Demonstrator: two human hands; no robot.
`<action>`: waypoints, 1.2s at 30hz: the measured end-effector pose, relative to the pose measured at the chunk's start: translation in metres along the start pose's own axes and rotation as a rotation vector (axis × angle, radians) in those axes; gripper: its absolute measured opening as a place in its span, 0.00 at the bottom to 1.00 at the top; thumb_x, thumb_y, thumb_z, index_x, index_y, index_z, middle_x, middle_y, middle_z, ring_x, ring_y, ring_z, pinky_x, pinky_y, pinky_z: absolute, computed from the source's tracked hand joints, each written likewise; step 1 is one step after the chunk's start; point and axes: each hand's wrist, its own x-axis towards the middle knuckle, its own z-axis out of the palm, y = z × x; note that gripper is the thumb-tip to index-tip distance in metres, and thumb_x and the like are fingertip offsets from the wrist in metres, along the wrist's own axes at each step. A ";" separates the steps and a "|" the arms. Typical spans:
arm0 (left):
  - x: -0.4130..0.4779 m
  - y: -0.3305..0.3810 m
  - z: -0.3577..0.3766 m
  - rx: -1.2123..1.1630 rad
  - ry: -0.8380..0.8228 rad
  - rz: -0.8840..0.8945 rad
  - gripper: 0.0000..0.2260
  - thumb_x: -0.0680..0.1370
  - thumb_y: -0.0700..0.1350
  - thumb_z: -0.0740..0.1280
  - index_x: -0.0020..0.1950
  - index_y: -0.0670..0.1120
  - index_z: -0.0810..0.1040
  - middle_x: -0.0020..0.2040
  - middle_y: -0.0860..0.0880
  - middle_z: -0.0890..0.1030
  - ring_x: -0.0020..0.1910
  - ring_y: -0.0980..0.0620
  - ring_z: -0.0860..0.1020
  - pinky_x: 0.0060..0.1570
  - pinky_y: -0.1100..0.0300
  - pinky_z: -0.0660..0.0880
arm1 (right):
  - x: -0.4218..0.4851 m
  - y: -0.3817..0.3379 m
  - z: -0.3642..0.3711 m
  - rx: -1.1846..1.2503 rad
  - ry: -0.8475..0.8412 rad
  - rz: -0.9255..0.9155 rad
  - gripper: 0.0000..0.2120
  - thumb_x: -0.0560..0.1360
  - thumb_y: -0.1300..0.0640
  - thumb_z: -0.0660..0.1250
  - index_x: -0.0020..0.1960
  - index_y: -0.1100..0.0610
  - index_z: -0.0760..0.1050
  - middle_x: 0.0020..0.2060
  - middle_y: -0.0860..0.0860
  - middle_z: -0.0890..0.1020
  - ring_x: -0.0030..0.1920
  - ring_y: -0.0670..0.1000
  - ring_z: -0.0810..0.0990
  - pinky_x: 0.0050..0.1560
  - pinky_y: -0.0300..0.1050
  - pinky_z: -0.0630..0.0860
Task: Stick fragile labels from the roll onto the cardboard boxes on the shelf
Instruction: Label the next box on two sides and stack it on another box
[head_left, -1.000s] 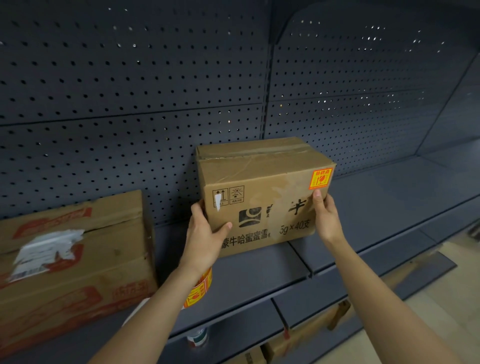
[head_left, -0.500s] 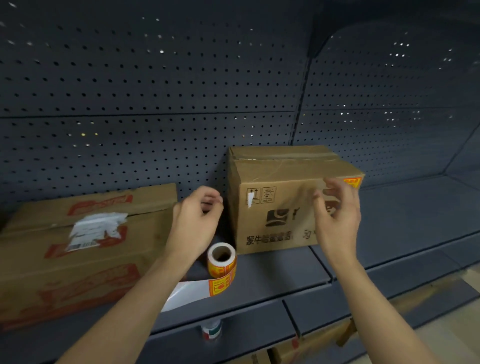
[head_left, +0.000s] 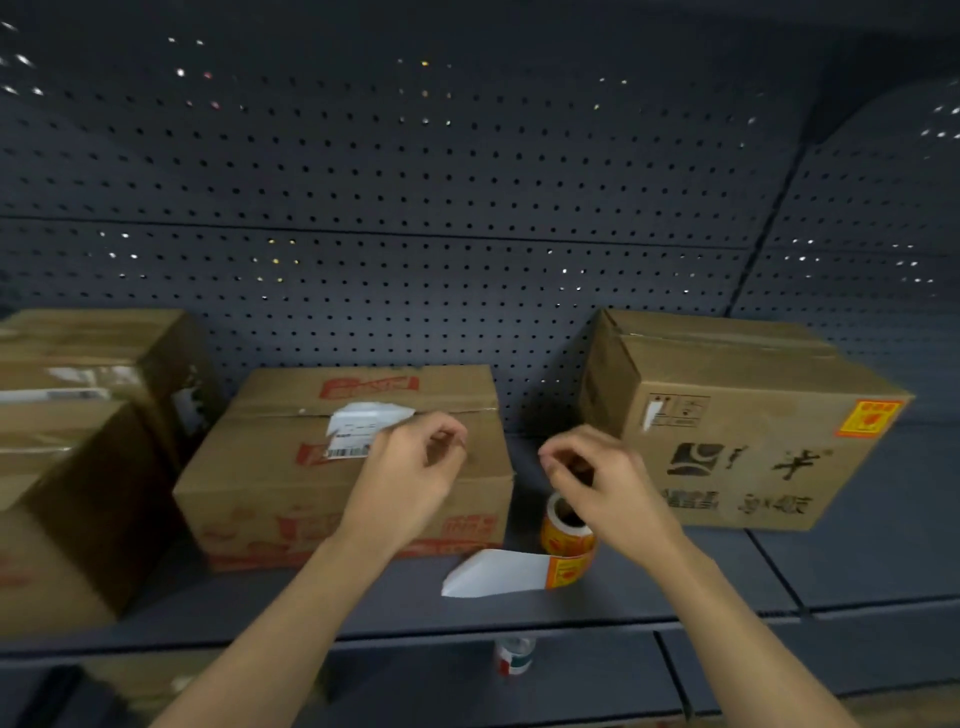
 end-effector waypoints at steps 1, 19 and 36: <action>-0.002 -0.003 -0.003 0.006 0.003 -0.001 0.06 0.78 0.41 0.68 0.46 0.52 0.82 0.44 0.59 0.83 0.45 0.60 0.80 0.50 0.55 0.79 | 0.001 -0.001 0.006 -0.024 -0.071 0.007 0.05 0.78 0.59 0.69 0.51 0.53 0.81 0.47 0.44 0.79 0.49 0.42 0.78 0.51 0.39 0.76; -0.037 -0.027 0.002 0.147 -0.356 0.009 0.07 0.78 0.51 0.67 0.55 0.55 0.81 0.48 0.55 0.84 0.49 0.54 0.81 0.51 0.53 0.79 | -0.015 0.000 0.043 -0.322 -0.624 0.224 0.08 0.78 0.53 0.67 0.53 0.42 0.81 0.41 0.36 0.75 0.53 0.44 0.68 0.56 0.43 0.58; -0.048 -0.079 0.015 -0.246 -0.606 -0.262 0.07 0.80 0.39 0.67 0.49 0.46 0.85 0.46 0.47 0.87 0.49 0.47 0.84 0.52 0.53 0.77 | -0.022 -0.012 0.061 -0.118 -0.301 0.074 0.04 0.70 0.55 0.78 0.42 0.51 0.83 0.38 0.42 0.76 0.42 0.45 0.76 0.44 0.41 0.74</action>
